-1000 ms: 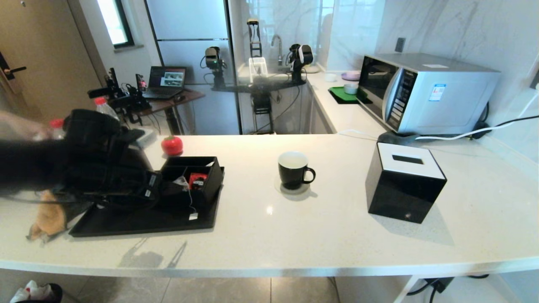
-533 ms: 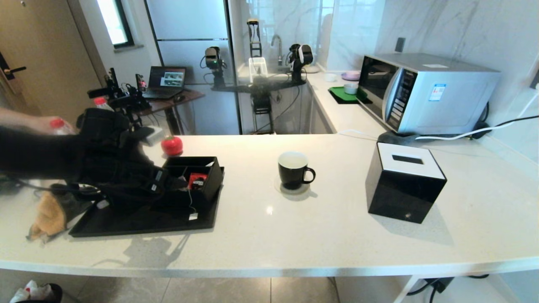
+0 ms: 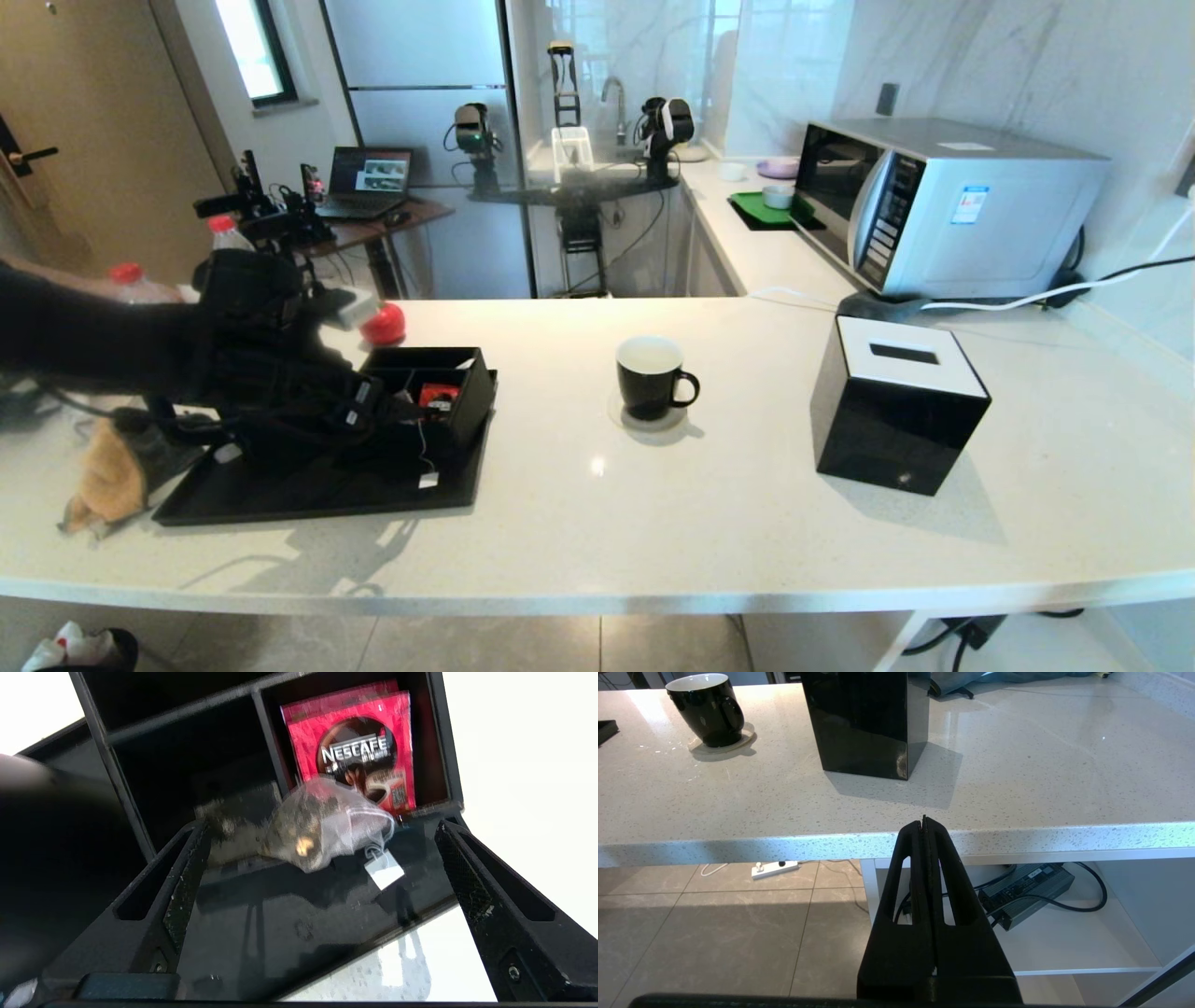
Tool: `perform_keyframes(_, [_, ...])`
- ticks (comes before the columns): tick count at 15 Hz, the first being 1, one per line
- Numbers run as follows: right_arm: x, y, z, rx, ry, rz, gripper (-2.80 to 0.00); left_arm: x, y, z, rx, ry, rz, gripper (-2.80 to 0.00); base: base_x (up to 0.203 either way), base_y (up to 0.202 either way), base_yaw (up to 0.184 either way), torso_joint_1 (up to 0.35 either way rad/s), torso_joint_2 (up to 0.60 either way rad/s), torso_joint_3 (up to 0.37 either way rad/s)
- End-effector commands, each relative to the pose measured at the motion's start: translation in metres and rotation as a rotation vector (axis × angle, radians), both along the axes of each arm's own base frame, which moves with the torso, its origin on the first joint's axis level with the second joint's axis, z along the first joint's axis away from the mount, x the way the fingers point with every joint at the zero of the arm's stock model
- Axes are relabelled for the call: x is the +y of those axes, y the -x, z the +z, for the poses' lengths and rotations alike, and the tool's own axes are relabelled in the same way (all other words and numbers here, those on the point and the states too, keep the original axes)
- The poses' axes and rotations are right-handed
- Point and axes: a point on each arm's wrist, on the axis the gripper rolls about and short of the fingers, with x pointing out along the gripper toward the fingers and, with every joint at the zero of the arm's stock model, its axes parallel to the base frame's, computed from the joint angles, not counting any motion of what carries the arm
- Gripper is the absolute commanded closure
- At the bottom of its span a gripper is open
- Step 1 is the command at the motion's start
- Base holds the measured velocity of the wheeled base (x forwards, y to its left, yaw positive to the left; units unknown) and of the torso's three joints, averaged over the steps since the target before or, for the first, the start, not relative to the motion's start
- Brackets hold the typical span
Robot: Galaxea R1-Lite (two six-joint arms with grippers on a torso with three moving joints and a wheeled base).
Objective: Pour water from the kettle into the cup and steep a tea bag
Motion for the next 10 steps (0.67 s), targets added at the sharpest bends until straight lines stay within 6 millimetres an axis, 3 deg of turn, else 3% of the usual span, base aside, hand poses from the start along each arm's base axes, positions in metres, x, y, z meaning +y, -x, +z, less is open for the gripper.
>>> perform_keyframes(1, [0.000, 0.000, 0.000, 0.001, 0.001, 0.000, 0.00, 0.000, -0.007, -0.004, 0.005, 0.000, -0.001, -2.80, 0.000, 0.000, 0.000, 0.000, 0.00, 0.000])
perform_keyframes(10, [0.000, 0.000, 0.000, 0.001, 0.001, 0.000, 0.00, 0.000, -0.017, -0.011, 0.012, 0.000, -0.002, -2.80, 0.000, 0.000, 0.000, 0.000, 0.00, 0.000])
